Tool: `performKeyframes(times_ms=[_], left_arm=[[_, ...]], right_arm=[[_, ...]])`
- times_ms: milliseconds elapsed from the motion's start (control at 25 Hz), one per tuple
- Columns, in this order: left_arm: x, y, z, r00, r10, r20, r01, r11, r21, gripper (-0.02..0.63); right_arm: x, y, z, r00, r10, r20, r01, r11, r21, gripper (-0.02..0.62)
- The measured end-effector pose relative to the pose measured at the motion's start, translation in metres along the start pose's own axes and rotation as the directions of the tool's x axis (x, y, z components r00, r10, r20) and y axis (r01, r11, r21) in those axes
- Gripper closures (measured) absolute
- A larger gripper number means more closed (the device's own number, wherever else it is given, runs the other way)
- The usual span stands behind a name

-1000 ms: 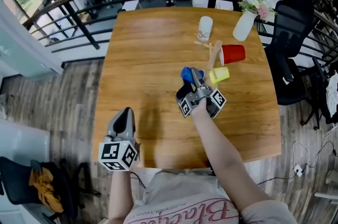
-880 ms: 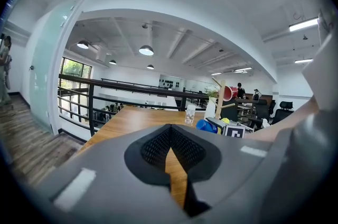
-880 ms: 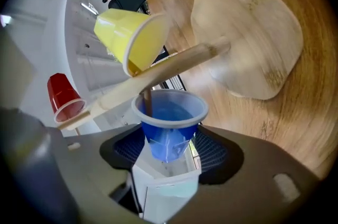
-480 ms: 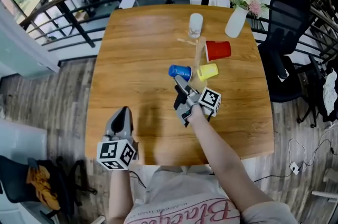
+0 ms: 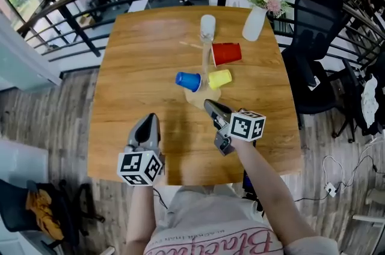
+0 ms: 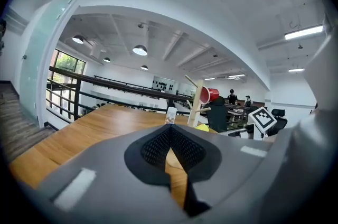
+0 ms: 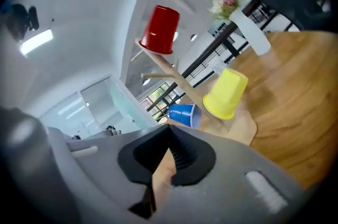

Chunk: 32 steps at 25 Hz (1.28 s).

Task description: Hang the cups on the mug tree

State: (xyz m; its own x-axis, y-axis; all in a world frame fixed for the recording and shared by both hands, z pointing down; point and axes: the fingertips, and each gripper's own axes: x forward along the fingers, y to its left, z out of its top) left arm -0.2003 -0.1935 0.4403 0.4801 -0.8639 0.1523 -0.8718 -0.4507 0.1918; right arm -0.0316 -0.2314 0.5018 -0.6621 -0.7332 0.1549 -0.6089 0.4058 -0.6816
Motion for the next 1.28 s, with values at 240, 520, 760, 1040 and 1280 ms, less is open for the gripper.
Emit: performKeyframes(times_ms=[240,520,760,1040,1280], left_arm=[[0.014,-0.03,0.013,0.998,-0.046,0.038,0.046,0.999,0.01,0.597],[0.014,-0.048,0.038,0.992,-0.061,0.113,0.051,0.995,0.09,0.597],[0.013,-0.06,0.058,0.983,-0.085,0.165,0.052,0.979,0.196,0.597],[0.02,-0.066,0.087,0.972,-0.111,0.208,0.045,0.953,0.299,0.597],[0.025,-0.062,0.108,0.965,-0.099,0.243,0.015,0.946,0.324,0.597]], right_arm=[[-0.045,0.018,0.028,0.998,-0.056,-0.022,0.042,0.906,-0.422,0.594],[-0.096,0.034,0.061,0.993,-0.107,0.04,0.104,0.695,-0.712,0.594],[-0.133,0.032,0.091,0.95,-0.258,0.175,0.287,0.504,-0.815,0.594],[-0.156,0.047,0.127,0.905,-0.254,0.342,0.426,0.556,-0.713,0.594],[-0.172,0.068,0.159,0.846,-0.254,0.47,0.528,0.522,-0.67,0.594]])
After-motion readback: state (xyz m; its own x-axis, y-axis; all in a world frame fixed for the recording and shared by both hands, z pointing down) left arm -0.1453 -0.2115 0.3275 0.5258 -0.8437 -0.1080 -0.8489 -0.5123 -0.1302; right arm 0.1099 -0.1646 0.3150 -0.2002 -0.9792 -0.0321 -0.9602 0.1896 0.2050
